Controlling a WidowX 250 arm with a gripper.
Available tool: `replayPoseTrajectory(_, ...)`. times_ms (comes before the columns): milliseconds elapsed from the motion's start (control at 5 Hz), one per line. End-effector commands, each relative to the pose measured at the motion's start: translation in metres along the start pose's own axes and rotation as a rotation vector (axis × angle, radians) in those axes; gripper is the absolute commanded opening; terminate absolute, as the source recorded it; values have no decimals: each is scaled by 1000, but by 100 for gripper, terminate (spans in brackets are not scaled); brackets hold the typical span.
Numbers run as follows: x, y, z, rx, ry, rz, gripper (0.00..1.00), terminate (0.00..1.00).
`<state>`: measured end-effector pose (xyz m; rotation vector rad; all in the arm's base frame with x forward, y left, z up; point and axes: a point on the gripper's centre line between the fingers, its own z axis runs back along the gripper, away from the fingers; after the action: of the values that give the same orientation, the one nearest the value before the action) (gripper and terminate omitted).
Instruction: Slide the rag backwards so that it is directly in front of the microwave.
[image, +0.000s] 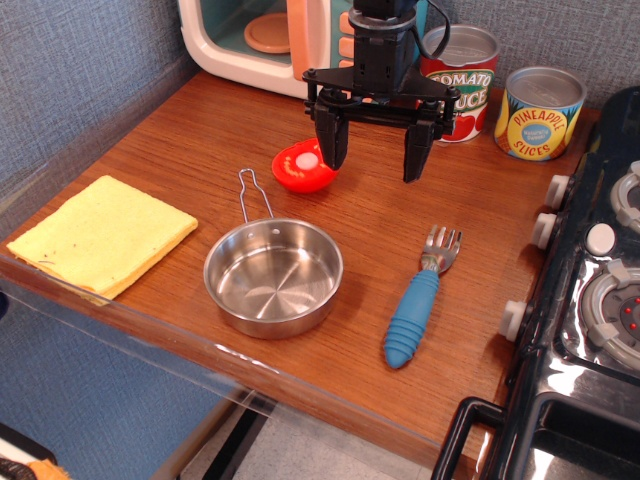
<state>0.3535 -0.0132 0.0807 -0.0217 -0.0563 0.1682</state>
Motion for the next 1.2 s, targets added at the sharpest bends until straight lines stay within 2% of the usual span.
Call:
replayPoseTrajectory(0, 0, 0, 0, 0, 0, 0, 100, 0)
replayPoseTrajectory(200, -26, 14, 4, -47, 8, -45, 100, 0)
replayPoseTrajectory(400, -45, 52, 11, -18, -34, -104, 100, 0)
replayPoseTrajectory(600, -69, 107, 27, -14, -87, -174, 100, 0)
replayPoseTrajectory(800, -81, 154, 19, 30, -73, -215, 100, 0)
replayPoseTrajectory(1000, -81, 178, 3, 48, -64, -217, 100, 0)
